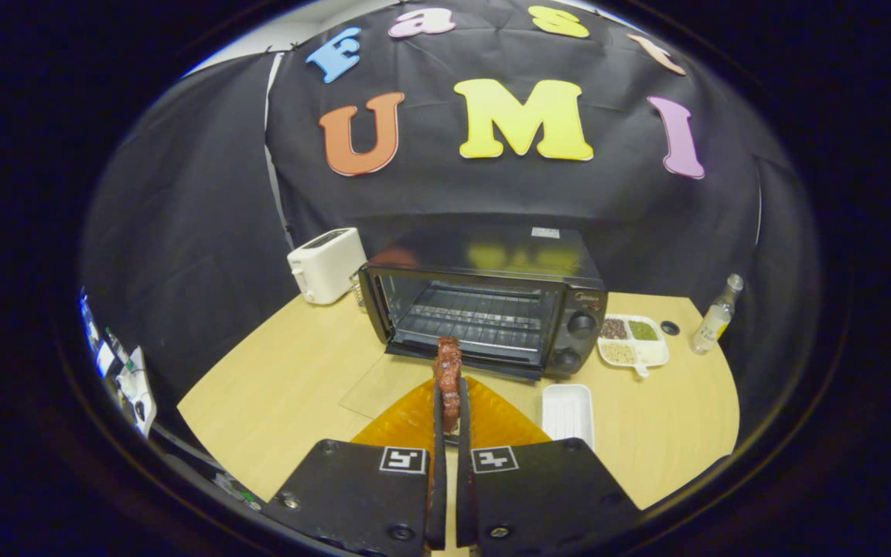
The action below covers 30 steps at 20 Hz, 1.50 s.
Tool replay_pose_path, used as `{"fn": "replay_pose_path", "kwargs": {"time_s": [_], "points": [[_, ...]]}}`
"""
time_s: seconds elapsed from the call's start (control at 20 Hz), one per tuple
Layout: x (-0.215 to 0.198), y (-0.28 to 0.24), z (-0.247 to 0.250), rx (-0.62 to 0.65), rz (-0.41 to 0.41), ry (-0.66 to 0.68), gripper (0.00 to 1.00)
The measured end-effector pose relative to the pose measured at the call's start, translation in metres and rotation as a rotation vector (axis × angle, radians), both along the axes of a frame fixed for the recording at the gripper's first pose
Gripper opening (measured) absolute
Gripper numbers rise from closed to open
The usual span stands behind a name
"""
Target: Open the toaster oven, put the food inside, and close the toaster oven door.
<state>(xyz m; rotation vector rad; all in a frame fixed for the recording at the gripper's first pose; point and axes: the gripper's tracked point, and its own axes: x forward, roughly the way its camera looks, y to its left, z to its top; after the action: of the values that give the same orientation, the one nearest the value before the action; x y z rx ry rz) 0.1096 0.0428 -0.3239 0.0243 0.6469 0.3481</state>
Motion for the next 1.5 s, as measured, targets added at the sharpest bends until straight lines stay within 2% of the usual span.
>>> {"fn": "replay_pose_path", "kwargs": {"time_s": [0.15, 0.7, 0.85, 1.1, 1.2, 1.35, 1.5], "points": [[0.013, 0.017, -0.018, 0.078, -0.037, -0.002, 0.08], [0.081, 0.037, -0.061, 0.431, -0.255, -0.003, 0.08], [0.106, 0.04, -0.067, 0.53, -0.293, -0.019, 0.08], [0.155, 0.034, -0.087, 0.687, -0.413, -0.012, 0.08], [0.171, 0.033, -0.1, 0.703, -0.442, 0.011, 0.09], [0.184, 0.039, -0.109, 0.723, -0.444, 0.009, 0.1], [0.192, 0.03, -0.117, 0.654, -0.483, -0.028, 0.15]]}}
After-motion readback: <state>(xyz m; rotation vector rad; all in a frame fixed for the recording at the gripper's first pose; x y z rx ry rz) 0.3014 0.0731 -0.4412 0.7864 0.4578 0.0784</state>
